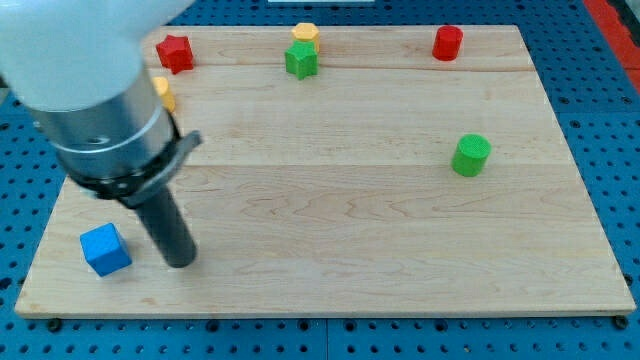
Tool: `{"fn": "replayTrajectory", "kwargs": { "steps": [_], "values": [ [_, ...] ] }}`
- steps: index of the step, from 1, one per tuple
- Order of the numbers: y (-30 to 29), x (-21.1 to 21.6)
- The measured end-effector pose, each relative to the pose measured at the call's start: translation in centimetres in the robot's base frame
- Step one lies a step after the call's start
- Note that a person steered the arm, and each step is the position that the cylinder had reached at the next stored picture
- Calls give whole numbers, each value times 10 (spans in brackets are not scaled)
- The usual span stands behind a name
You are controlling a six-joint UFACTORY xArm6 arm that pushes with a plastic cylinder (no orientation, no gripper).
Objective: Push the yellow hexagon to the bottom center
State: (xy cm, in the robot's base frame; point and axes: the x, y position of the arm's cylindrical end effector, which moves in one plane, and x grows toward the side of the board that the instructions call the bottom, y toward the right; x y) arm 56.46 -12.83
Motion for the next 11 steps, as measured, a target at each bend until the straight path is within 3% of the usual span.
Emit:
{"fn": "replayTrajectory", "kwargs": {
  "steps": [2, 4, 8, 9, 11],
  "values": [
    [25, -17],
    [92, -72],
    [247, -278],
    [251, -326],
    [171, -369]
  ]
}}
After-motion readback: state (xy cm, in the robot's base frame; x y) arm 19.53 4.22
